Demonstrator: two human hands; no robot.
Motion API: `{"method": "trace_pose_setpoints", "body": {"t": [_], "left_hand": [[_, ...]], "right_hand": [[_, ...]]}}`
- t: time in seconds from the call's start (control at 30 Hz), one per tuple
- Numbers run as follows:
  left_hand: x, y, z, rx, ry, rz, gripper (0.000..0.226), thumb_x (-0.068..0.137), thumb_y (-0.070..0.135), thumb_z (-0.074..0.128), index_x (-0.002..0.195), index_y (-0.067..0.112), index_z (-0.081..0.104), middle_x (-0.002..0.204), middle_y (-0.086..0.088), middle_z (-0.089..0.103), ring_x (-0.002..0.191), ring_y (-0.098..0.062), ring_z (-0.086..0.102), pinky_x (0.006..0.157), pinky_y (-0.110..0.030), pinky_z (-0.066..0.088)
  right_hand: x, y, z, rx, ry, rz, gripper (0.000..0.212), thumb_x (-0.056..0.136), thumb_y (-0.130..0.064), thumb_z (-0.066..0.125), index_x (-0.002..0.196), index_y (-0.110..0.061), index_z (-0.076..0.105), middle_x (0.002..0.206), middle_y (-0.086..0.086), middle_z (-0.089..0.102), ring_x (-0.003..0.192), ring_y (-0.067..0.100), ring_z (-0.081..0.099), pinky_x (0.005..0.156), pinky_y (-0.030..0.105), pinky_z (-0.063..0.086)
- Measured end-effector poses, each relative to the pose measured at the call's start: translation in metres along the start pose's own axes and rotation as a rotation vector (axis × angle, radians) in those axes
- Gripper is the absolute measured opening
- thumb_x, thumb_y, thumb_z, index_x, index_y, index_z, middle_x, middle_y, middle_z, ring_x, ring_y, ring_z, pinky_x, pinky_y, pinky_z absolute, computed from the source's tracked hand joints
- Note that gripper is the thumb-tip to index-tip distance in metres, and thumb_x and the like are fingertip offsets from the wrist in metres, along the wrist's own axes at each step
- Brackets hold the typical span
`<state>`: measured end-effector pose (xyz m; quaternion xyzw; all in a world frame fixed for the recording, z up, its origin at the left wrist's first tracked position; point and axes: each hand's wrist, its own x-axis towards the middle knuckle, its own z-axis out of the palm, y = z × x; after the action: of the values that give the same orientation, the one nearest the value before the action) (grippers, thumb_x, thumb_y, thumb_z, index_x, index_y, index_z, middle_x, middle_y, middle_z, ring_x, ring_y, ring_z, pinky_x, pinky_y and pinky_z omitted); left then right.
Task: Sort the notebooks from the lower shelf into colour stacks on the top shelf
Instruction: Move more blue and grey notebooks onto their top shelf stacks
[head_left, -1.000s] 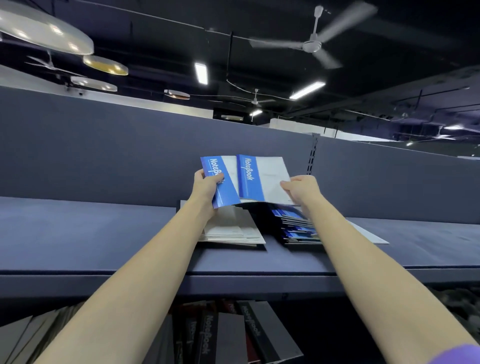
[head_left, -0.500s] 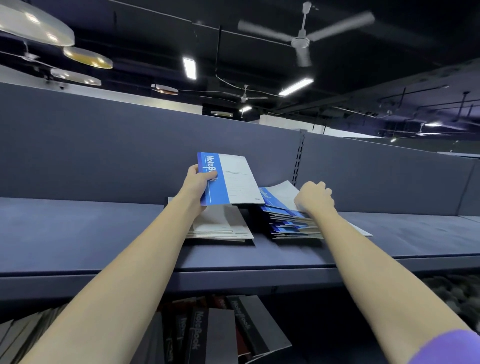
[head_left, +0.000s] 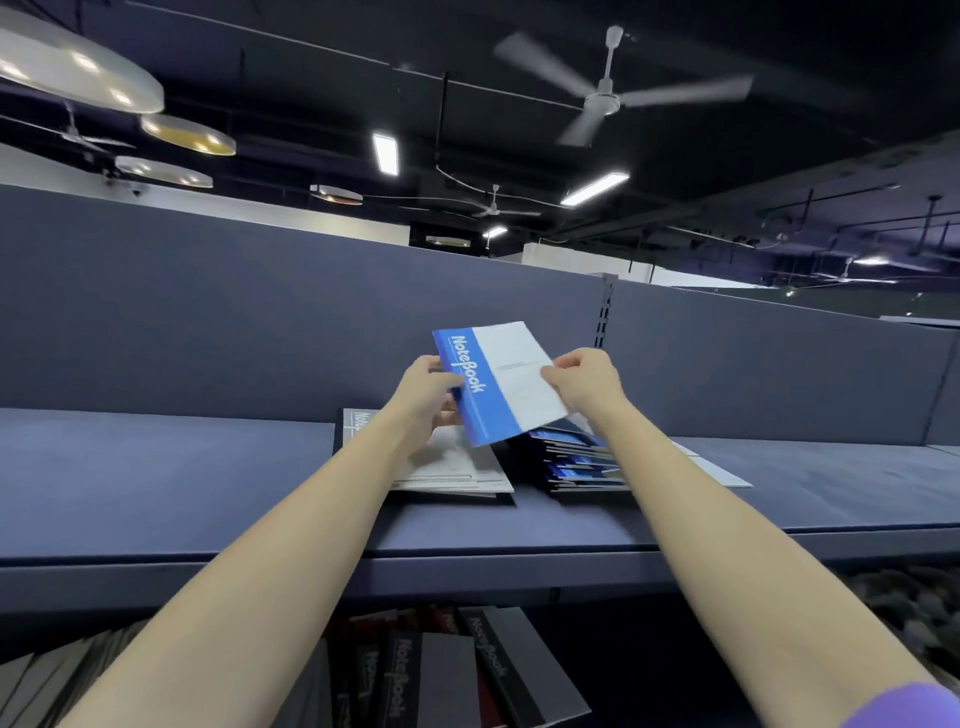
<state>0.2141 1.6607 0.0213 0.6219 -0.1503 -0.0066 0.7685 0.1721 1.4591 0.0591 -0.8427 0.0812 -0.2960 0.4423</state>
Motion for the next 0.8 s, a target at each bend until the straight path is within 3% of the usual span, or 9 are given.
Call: {"method": "trace_pose_setpoints", "body": {"t": [0.03,0.07,0.1,0.17,0.2,0.37,0.53,0.67,0.8], "left_hand": [[-0.001,-0.001,0.000,0.039,-0.001,0.004,0.038,0.090,-0.001,0.052,0.127,0.006,0.048,0.108,-0.019,0.069,0.073,-0.026,0.070,0.059,-0.035,0.058],[-0.002,-0.002,0.000,0.071,0.009,-0.003,0.039,0.089,-0.003,0.052,0.127,0.007,0.047,0.101,-0.020,0.068,0.067,-0.028,0.068,0.062,-0.039,0.060],[-0.002,-0.004,0.000,0.104,0.024,-0.008,0.040,0.089,-0.004,0.052,0.126,0.008,0.046,0.098,-0.021,0.067,0.064,-0.030,0.067,0.067,-0.042,0.062],[0.002,-0.008,-0.003,0.202,0.067,0.002,0.038,0.088,-0.004,0.049,0.124,0.009,0.050,0.097,-0.019,0.065,0.063,-0.030,0.064,0.074,-0.045,0.062],[0.004,-0.010,-0.004,0.269,0.090,0.019,0.036,0.088,-0.003,0.047,0.122,0.009,0.053,0.096,-0.017,0.065,0.064,-0.028,0.063,0.074,-0.043,0.062],[0.000,-0.017,0.002,0.786,0.037,0.217,0.031,0.089,0.005,0.044,0.111,0.017,0.062,0.098,-0.003,0.063,0.083,-0.018,0.058,0.063,-0.024,0.047],[0.000,-0.025,0.005,0.985,-0.060,0.269,0.030,0.088,0.009,0.042,0.103,0.026,0.062,0.091,0.006,0.064,0.087,-0.017,0.060,0.070,-0.029,0.050],[-0.007,-0.022,0.011,1.139,-0.014,0.369,0.019,0.090,0.019,0.047,0.098,0.025,0.063,0.087,0.009,0.065,0.085,-0.020,0.060,0.070,-0.032,0.049],[-0.020,-0.019,0.021,1.305,0.011,0.490,0.013,0.090,0.030,0.045,0.084,0.024,0.055,0.077,0.008,0.064,0.075,-0.022,0.056,0.064,-0.031,0.036]], "right_hand": [[0.004,0.004,-0.005,0.002,0.039,0.019,0.020,0.087,-0.014,0.065,0.095,0.003,0.069,0.095,0.021,0.070,0.112,0.029,0.062,0.079,0.043,0.055],[0.008,0.009,-0.011,-0.022,0.063,0.035,0.014,0.085,-0.010,0.061,0.083,0.003,0.067,0.083,0.024,0.065,0.114,0.019,0.054,0.069,0.042,0.052],[0.012,0.015,-0.018,-0.085,0.083,0.049,0.011,0.082,-0.007,0.057,0.072,-0.002,0.059,0.070,0.019,0.055,0.088,0.008,0.036,0.059,0.036,0.043],[0.018,0.028,-0.029,-0.291,0.095,0.098,0.008,0.080,-0.005,0.050,0.072,-0.009,0.050,0.072,0.010,0.053,0.068,0.031,0.043,0.056,0.029,0.034],[0.018,0.035,-0.034,-0.385,0.088,0.115,0.008,0.081,-0.005,0.049,0.074,-0.010,0.048,0.078,0.011,0.055,0.069,0.030,0.045,0.056,0.028,0.034],[0.015,0.057,-0.041,-0.696,0.051,0.120,0.003,0.085,-0.011,0.050,0.085,-0.008,0.051,0.097,0.012,0.055,0.088,0.033,0.052,0.075,0.034,0.046],[0.016,0.055,-0.036,-0.733,-0.014,0.069,0.028,0.089,-0.009,0.045,0.106,-0.017,0.066,0.112,0.010,0.065,0.096,0.033,0.058,0.080,0.035,0.048],[0.009,0.050,-0.041,-0.678,-0.107,0.070,0.018,0.093,-0.020,0.044,0.090,-0.020,0.061,0.109,0.009,0.066,0.101,0.034,0.058,0.092,0.039,0.051],[-0.008,0.043,-0.053,-0.620,-0.137,0.076,0.021,0.087,-0.015,0.041,0.075,-0.019,0.058,0.090,0.004,0.063,0.089,0.031,0.055,0.085,0.035,0.049]]}}
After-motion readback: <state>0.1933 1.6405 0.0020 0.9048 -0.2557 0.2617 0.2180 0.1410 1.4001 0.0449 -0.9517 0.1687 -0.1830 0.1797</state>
